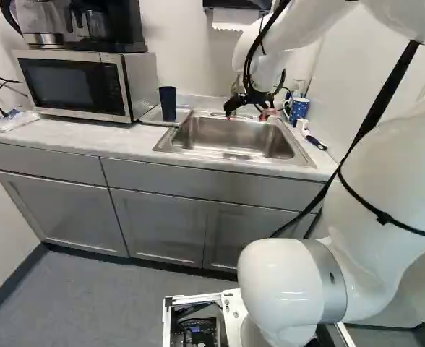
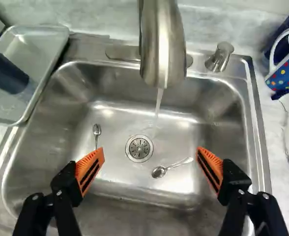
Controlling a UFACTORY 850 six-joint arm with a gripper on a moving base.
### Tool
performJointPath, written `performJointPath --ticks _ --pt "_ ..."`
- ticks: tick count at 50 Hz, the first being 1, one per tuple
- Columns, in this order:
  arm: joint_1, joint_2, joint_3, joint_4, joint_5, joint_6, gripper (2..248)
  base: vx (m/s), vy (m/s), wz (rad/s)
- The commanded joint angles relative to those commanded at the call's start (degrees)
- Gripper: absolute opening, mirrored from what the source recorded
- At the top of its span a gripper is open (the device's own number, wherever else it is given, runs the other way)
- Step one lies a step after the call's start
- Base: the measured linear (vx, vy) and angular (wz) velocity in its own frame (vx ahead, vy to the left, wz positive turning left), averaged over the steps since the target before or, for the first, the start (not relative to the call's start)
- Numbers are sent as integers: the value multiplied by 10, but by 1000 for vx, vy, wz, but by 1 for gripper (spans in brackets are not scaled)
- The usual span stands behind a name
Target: Rinse the cup and place it in the tray
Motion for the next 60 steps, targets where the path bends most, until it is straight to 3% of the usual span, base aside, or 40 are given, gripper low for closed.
performJointPath --ticks 26,60 --pt "0 0 0 41 155 0 247 0 0 0" --pt "0 0 0 15 355 0 247 0 0 0"
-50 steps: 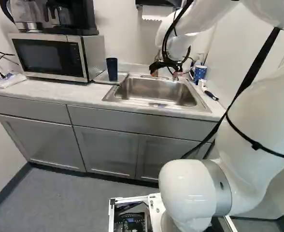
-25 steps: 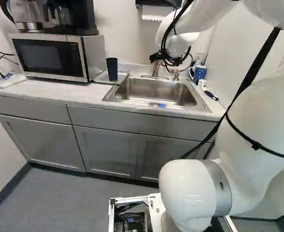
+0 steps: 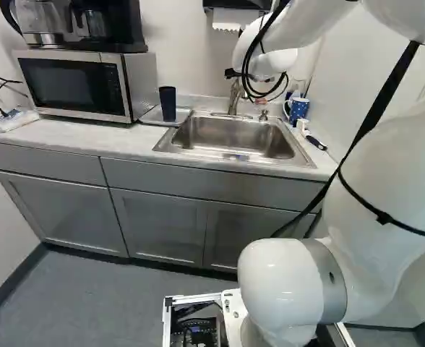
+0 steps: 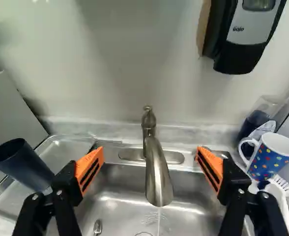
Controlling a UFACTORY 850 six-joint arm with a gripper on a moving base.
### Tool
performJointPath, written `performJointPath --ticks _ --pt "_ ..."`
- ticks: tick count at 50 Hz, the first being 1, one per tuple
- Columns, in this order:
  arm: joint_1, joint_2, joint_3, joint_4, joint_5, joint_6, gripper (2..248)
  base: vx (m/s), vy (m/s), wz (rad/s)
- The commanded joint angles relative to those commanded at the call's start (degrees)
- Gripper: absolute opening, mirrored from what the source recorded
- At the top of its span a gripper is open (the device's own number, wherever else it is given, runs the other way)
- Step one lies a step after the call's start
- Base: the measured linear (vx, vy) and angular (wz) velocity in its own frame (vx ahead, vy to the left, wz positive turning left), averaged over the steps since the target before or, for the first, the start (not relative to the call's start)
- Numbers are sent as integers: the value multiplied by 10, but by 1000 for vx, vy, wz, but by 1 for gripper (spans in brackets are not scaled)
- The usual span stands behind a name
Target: Rinse the cup and place it in the tray
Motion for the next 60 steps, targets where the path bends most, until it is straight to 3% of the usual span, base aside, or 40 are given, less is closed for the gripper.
performJointPath --ticks 7,14,28,60 --pt "0 -1 -1 -1 32 0 247 0 0 0" --pt "1 -11 -11 -1 36 0 247 0 0 0" --pt "6 -50 -49 -1 38 0 247 0 0 0" --pt "33 -140 -143 -1 91 0 247 0 0 0"
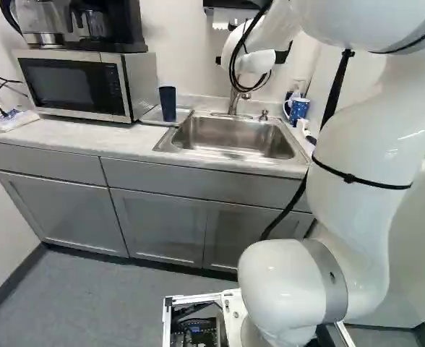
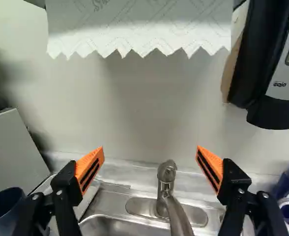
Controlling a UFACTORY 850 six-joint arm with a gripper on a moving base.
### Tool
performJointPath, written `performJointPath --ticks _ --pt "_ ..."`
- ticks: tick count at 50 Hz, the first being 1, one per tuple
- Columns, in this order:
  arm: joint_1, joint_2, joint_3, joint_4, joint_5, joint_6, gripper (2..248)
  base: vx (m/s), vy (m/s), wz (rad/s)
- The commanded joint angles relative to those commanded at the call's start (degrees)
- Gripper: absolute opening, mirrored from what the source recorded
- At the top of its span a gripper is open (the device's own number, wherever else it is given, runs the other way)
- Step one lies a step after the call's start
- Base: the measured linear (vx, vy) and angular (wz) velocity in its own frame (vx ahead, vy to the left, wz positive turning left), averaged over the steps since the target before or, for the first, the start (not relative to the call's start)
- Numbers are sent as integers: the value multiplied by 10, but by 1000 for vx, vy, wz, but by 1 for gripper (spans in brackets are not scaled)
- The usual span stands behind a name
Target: Rinse the cup and place it in the tray
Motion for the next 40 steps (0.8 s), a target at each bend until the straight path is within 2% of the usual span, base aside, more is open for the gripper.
performJointPath --ticks 15,25,40 --pt "16 -35 -38 0 0 0 247 0 0 0" --pt "16 -63 -70 0 -6 0 247 0 0 0" --pt "15 -66 -73 0 -29 0 247 0 0 0"
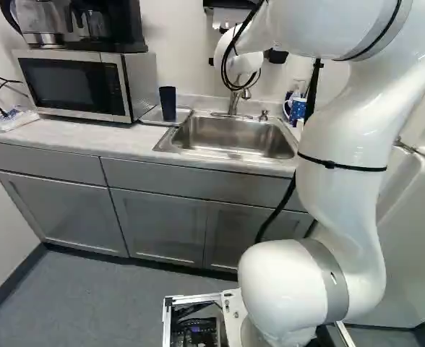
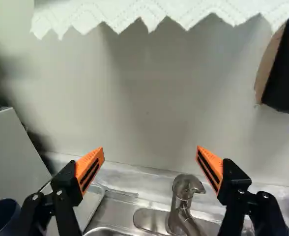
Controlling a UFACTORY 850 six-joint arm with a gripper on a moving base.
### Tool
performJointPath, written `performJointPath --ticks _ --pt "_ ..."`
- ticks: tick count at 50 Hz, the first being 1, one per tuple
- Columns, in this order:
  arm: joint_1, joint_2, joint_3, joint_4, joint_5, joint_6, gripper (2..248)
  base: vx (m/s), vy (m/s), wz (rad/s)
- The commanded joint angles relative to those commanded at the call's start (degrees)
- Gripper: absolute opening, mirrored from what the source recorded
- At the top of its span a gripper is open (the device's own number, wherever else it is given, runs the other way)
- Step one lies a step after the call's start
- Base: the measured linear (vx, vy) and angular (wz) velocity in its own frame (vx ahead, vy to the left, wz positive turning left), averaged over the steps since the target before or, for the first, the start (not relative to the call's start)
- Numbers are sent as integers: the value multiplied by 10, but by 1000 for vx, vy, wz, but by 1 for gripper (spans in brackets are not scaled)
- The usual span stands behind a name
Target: Rinse the cup and place it in the tray
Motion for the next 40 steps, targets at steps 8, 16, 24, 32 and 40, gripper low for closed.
performJointPath --ticks 8,16,24,32,40 --pt "0 0 0 0 -12 0 247 0 0 0" --pt "0 0 0 0 -23 0 247 0 0 0" --pt "0 0 0 0 -32 0 247 0 0 0" --pt "0 0 0 0 -41 0 247 0 0 0" --pt "1 0 0 0 -50 0 247 0 0 0"
